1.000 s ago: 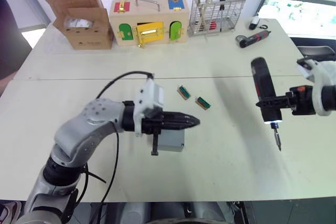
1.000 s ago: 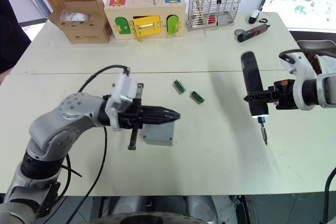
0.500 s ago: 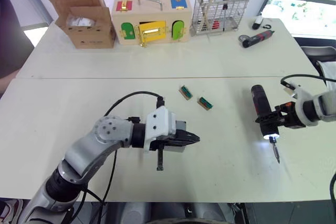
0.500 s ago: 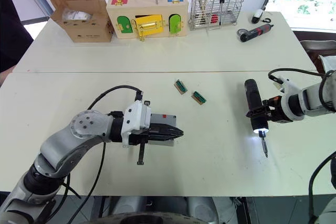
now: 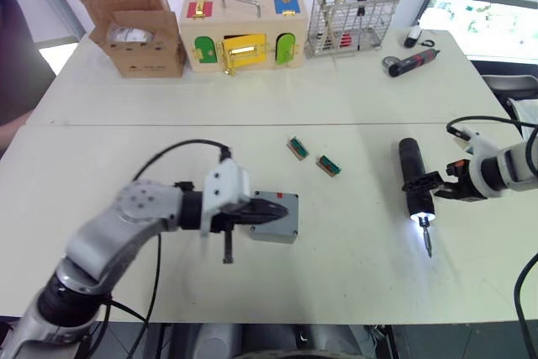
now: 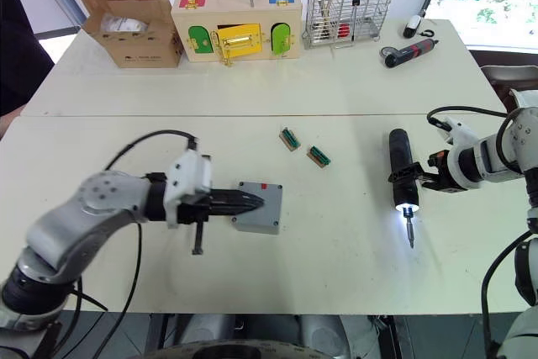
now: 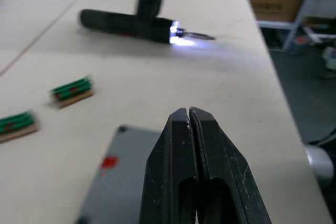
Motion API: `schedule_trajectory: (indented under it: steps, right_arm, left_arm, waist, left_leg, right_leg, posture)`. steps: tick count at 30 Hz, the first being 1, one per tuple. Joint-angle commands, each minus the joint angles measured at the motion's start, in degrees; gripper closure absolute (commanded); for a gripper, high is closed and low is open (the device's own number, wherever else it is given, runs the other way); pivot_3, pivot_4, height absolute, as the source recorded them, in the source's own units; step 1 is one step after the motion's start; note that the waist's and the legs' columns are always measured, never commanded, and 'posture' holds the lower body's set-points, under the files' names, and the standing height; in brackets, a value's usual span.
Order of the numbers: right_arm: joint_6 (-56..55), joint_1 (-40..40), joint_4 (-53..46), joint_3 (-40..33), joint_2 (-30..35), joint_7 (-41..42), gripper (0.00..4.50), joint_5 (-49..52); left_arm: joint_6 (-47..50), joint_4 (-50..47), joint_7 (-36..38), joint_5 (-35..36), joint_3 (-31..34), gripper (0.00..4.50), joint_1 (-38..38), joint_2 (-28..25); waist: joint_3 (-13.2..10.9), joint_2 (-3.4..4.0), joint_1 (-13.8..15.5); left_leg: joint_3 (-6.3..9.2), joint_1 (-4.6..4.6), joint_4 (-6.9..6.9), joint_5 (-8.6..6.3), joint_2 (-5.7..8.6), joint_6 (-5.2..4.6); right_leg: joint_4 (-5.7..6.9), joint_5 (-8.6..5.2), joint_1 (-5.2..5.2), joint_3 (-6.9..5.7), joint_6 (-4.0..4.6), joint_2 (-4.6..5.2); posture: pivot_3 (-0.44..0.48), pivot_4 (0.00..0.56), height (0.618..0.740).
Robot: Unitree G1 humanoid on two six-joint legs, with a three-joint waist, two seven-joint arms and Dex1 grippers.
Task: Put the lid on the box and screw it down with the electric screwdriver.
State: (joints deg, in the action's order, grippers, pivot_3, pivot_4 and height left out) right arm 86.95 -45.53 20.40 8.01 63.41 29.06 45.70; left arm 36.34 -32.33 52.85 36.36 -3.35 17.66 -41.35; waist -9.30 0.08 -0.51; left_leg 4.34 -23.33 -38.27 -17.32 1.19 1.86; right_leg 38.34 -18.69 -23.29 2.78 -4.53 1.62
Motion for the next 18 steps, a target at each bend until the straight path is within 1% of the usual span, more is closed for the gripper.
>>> schedule_trajectory:
  steps: [1, 2, 4, 6, 7, 8, 10, 12, 14, 16, 18]
  right_arm:
    - [-12.7, -1.6, -7.2, -7.7, 0.1, 2.6, 0.04, -3.4]
    - [-14.7, -1.2, -10.2, -9.9, -1.0, 3.4, 0.04, -2.7]
    - [-18.3, 2.3, -19.5, -15.0, -4.2, 6.3, 0.04, 1.1]
    - [-20.9, 8.1, -29.6, -19.3, -8.4, 7.5, 0.04, 4.4]
    - [-24.0, 11.8, -35.3, -20.0, -10.9, 7.6, 0.04, 4.6]
    - [-26.1, 15.3, -40.0, -19.1, -12.3, 7.5, 0.04, 3.6]
    - [-30.5, 22.5, -47.9, -15.7, -14.3, 8.1, 0.04, 0.8]
    - [-33.1, 29.6, -53.4, -12.5, -14.9, 9.4, 0.04, -0.9]
    - [-34.3, 34.6, -56.6, -11.2, -15.8, 9.7, 0.04, -1.2]
    - [-35.5, 38.1, -58.1, -10.7, -16.5, 9.5, 0.04, -1.8]
    - [-35.5, 39.6, -58.4, -10.6, -18.1, 9.0, 0.04, -0.9]
  left_arm:
    - [0.6, 5.4, -1.9, 3.5, 9.8, 4.5, 1.4, -0.6]
    - [0.8, 7.1, -2.5, 4.1, 11.5, 4.5, 1.6, -0.3]
    - [0.8, 10.7, -3.9, 4.0, 13.8, 4.5, 1.7, 0.1]
    - [-0.2, 13.4, -5.0, 2.2, 13.5, 4.5, 1.2, 0.9]
    - [-0.9, 15.2, -6.3, 0.5, 12.8, 4.5, 0.9, 1.7]
    - [-1.2, 16.6, -7.9, -0.9, 12.0, 4.5, 0.6, 2.6]
    - [-1.1, 17.1, -8.6, -2.4, 10.4, 4.5, -1.5, 3.5]
    - [0.5, 14.4, -8.3, -4.1, 7.3, 4.5, -4.9, 2.4]
    - [2.6, 11.1, -8.2, -5.1, 4.7, 4.5, -8.3, 0.6]
    - [3.4, 7.6, -7.5, -4.2, 4.4, 4.5, -11.4, -0.3]
    - [5.1, 5.2, -8.1, -2.3, 4.8, 4.5, -12.5, 0.2]
  waist:
    - [0.0, 0.0, -0.1]
    - [0.0, 0.0, -0.1]
    - [0.0, -0.01, -0.3]
    - [0.0, -0.05, -0.3]
    - [0.1, -0.1, -0.1]
    - [0.1, -0.15, 0.2]
    - [0.1, -0.15, 0.6]
    - [0.1, -0.15, 0.9]
    - [0.1, -0.15, 1.1]
    - [0.1, -0.15, 1.1]
    - [0.1, -0.17, 1.2]
  left_leg:
    - [0.01, 0.0, 0.0, 0.0, -0.01, 0.0]
    - [0.01, 0.0, 0.01, 0.0, -0.01, 0.0]
    - [-0.01, -0.01, 0.04, 0.0, -0.02, 0.0]
    - [0.09, 0.0, 0.08, -0.01, -0.08, 0.0]
    - [0.11, 0.0, 0.05, -0.01, -0.09, 0.0]
    - [0.14, -0.01, 0.07, -0.01, -0.09, 0.0]
    - [0.22, -0.03, 0.01, 0.0, -0.05, 0.01]
    - [0.17, -0.07, -0.05, 0.03, 0.0, 0.06]
    - [0.13, -0.07, -0.06, 0.05, 0.05, 0.09]
    - [0.13, -0.05, -0.08, 0.07, 0.05, 0.13]
    - [0.16, 0.01, -0.08, 0.13, 0.04, 0.24]
  right_leg:
    - [0.03, 0.0, -0.03, -0.01, 0.0, -0.01]
    - [0.03, 0.0, -0.04, -0.01, 0.0, -0.01]
    - [0.04, 0.0, -0.07, -0.01, -0.01, -0.02]
    - [0.08, 0.0, -0.06, -0.09, -0.01, -0.08]
    - [0.1, 0.0, -0.06, -0.12, -0.01, -0.07]
    - [0.08, 0.0, -0.05, -0.14, -0.01, -0.06]
    - [0.1, 0.0, 0.0, -0.22, -0.01, 0.0]
    - [0.11, 0.03, -0.04, -0.16, -0.06, 0.08]
    - [0.08, 0.06, -0.04, -0.1, -0.12, 0.14]
    - [0.09, 0.07, -0.03, -0.06, -0.13, 0.14]
    - [0.13, 0.08, 0.02, -0.07, -0.12, 0.13]
  posture:
    - [0.0, 0.15, 0.74]
    - [0.0, 0.15, 0.74]
    - [0.0, 0.15, 0.74]
    - [0.0, 0.15, 0.74]
    - [0.0, 0.15, 0.74]
    - [0.0, 0.15, 0.74]
    - [0.0, 0.15, 0.74]
    - [0.0, 0.15, 0.74]
    - [0.0, 0.15, 0.74]
    - [0.0, 0.15, 0.74]
    - [0.0, 0.15, 0.74]
